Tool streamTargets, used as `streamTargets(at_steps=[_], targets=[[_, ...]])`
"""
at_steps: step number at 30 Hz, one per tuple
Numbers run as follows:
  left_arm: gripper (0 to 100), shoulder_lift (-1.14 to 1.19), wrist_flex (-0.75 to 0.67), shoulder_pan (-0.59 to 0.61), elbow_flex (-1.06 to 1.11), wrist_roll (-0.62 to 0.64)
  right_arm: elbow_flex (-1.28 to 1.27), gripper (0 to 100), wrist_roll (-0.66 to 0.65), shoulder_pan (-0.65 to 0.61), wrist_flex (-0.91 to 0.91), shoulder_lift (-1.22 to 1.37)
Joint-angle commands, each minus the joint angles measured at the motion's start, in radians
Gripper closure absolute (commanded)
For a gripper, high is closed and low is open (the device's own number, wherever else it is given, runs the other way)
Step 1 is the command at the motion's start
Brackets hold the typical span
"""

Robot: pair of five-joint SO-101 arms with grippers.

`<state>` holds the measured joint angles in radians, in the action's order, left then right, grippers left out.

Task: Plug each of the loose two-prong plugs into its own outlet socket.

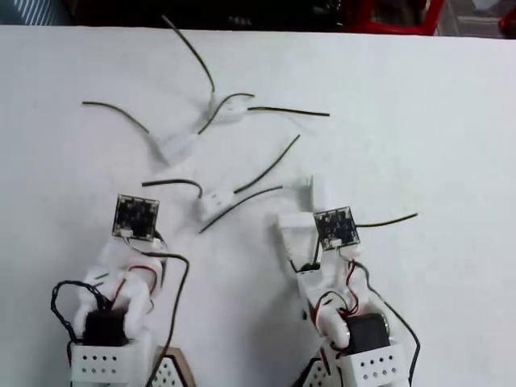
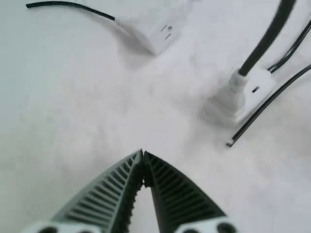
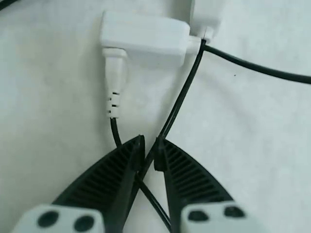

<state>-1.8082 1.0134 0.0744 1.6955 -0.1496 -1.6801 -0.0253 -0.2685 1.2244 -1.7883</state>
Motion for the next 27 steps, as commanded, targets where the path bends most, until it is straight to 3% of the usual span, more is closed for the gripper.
streamTargets(at_steps=[1,10,27], targets=[[97,-0.004,0.095,-0.008,-0.002,-0.003,-0.011,95.5,0.002,0.007,0.007,-0.01],[97,-0.004,0.213,-0.007,-0.002,-0.003,-0.011,95.6,0.0,0.005,0.008,-0.008],[97,-0.004,0.213,-0.007,-0.002,0.002,-0.011,95.6,-0.002,0.005,0.008,-0.008]])
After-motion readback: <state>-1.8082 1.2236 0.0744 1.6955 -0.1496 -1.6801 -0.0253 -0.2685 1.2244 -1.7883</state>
